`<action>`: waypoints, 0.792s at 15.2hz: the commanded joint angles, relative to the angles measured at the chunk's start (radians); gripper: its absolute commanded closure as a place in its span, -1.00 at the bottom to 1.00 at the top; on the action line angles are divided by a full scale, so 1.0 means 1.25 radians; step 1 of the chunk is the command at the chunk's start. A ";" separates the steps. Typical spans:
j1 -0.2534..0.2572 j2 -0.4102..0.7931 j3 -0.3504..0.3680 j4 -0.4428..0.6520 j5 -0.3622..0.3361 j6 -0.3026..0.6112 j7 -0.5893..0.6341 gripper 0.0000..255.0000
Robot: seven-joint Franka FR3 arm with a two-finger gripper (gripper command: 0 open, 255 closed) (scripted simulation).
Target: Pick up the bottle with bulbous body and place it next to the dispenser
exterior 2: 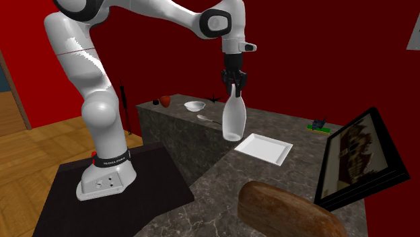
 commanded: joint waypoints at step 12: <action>0.001 -0.004 0.002 0.138 0.000 -0.141 0.003 1.00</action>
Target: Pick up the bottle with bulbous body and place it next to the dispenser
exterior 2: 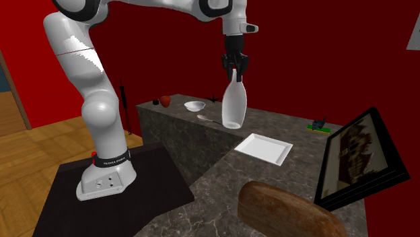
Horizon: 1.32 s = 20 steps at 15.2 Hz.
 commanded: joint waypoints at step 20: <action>0.002 0.053 -0.002 0.282 0.009 -0.230 -0.002 1.00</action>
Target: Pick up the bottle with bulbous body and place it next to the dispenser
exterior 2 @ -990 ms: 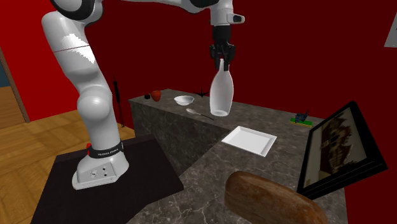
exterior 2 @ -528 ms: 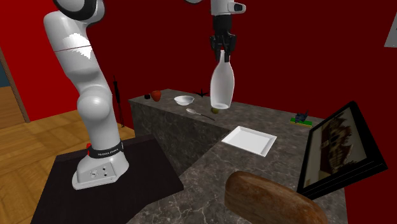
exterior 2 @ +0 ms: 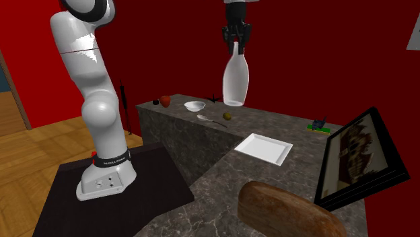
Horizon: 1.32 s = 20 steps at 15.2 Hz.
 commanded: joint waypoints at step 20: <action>-0.126 -0.271 -0.193 -0.208 -0.114 -0.046 -0.304 1.00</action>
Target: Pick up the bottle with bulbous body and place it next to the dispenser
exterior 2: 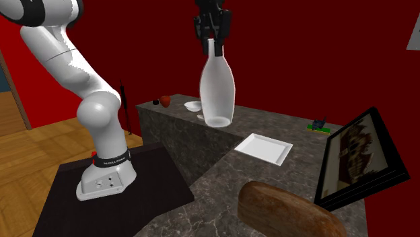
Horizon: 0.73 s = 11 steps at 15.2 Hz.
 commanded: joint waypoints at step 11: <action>-0.055 -0.029 -0.171 0.037 -0.075 -0.037 -0.227 1.00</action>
